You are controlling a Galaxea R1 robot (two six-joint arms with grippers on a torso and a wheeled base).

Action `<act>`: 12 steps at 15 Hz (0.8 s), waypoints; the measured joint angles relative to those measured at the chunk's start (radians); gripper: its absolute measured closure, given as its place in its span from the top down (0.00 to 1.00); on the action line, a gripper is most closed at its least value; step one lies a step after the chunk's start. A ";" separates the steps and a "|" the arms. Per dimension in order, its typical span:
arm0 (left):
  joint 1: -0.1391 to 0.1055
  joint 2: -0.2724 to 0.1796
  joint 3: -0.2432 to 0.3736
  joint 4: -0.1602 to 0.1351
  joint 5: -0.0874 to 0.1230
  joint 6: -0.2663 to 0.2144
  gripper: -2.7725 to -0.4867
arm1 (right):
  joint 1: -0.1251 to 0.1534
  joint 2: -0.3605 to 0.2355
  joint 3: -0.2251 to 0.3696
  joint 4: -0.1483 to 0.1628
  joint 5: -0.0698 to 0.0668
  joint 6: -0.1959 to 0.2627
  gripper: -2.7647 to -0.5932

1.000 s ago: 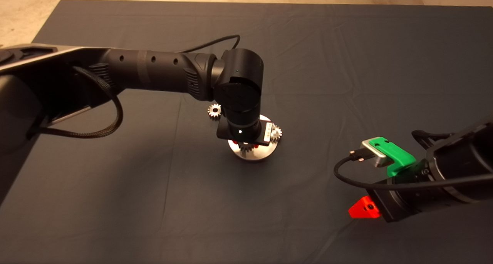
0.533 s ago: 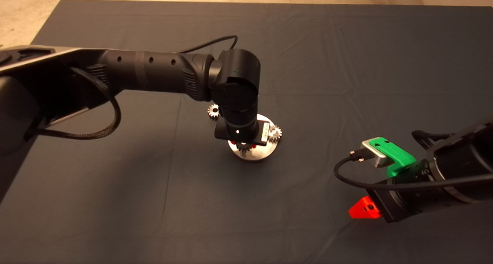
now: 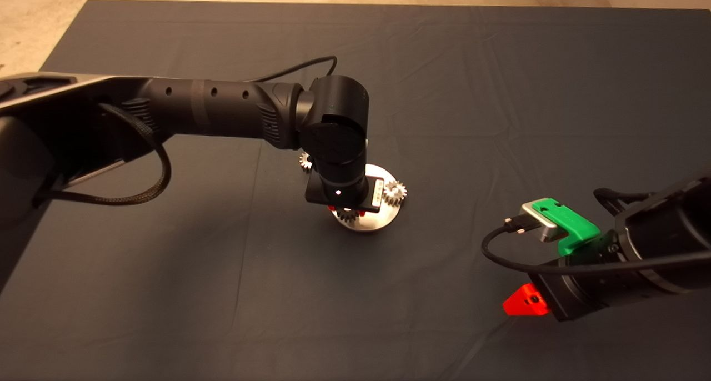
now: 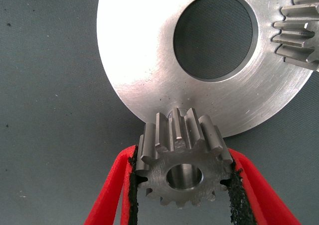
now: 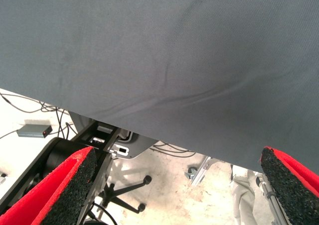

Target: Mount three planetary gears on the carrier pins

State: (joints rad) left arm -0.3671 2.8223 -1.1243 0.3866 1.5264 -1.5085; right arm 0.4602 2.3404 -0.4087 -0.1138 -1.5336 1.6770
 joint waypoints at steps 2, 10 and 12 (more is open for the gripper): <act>0.013 -0.002 0.000 0.002 0.000 0.003 0.20 | 0.000 0.000 0.000 0.000 0.000 0.000 0.86; 0.015 0.004 -0.013 0.000 0.003 0.023 0.20 | 0.000 0.000 0.000 0.000 0.000 0.000 0.86; 0.015 0.010 -0.024 -0.002 0.008 0.035 0.20 | 0.000 0.000 0.000 0.000 0.000 0.000 0.86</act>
State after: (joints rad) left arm -0.3526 2.8326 -1.1483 0.3847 1.5345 -1.4738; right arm 0.4602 2.3409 -0.4087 -0.1134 -1.5336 1.6770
